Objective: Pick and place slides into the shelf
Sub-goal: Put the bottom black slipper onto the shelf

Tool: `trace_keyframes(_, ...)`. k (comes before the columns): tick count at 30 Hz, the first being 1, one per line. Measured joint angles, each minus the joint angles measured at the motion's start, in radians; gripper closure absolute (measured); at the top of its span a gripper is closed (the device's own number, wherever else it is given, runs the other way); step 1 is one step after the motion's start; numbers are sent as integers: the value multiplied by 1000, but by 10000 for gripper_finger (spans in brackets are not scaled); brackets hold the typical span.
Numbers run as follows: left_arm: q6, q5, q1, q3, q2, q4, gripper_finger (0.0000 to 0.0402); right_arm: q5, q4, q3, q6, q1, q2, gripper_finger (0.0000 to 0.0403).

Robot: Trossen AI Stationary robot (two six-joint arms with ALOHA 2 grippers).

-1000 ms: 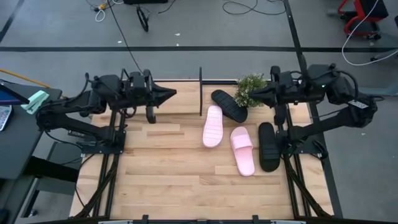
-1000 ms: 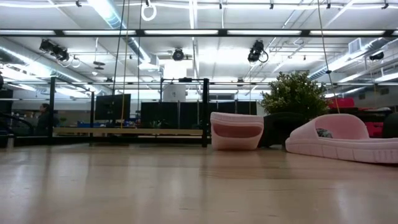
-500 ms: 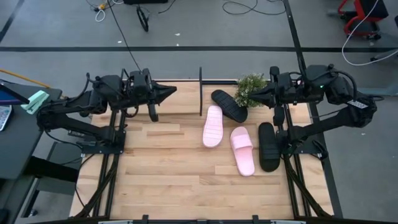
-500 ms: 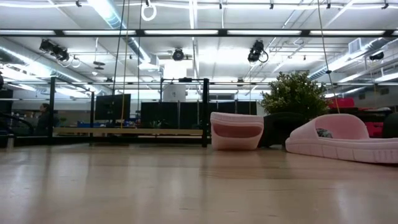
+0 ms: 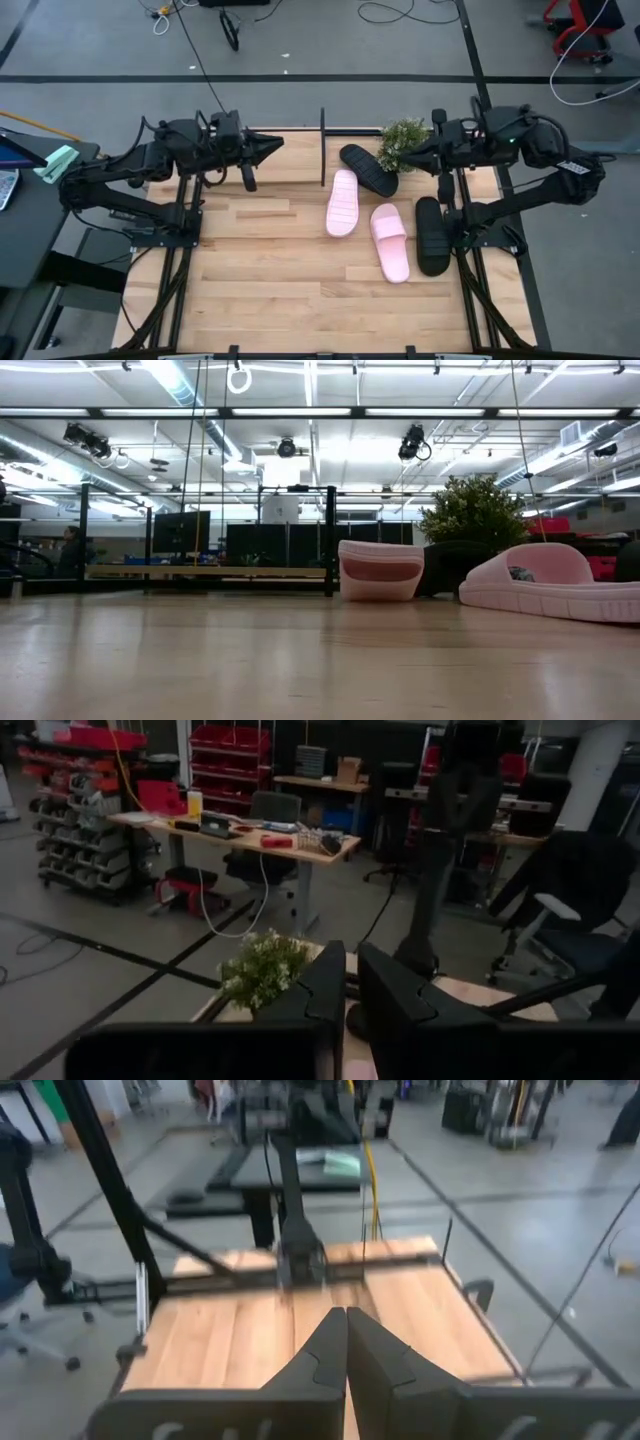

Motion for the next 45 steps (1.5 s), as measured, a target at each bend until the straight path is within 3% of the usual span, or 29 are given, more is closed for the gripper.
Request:
trace_keyframes(4, -38, 8, 16, 0, 25, -36, 368, 9, -141, 0, 40, 0, -1, 392)
trace_keyframes(10, -54, 147, 52, 0, 85, -47, 381, 82, -332, -33, 171, 0, -5, 392)
trace_keyframes(15, -53, 176, 55, -1, 143, -49, 388, 98, -413, -85, 223, 0, -10, 392)
trace_keyframes(32, -42, 177, 55, -1, 191, -58, 388, 82, -360, -625, 616, 26, -206, 392)
trace_keyframes(38, -43, 176, 55, -1, 192, -58, 393, 44, -363, -712, 688, 69, -234, 392)
trace_keyframes(45, -43, 176, 55, -1, 191, -57, 380, 22, -367, -724, 692, 87, -233, 392)
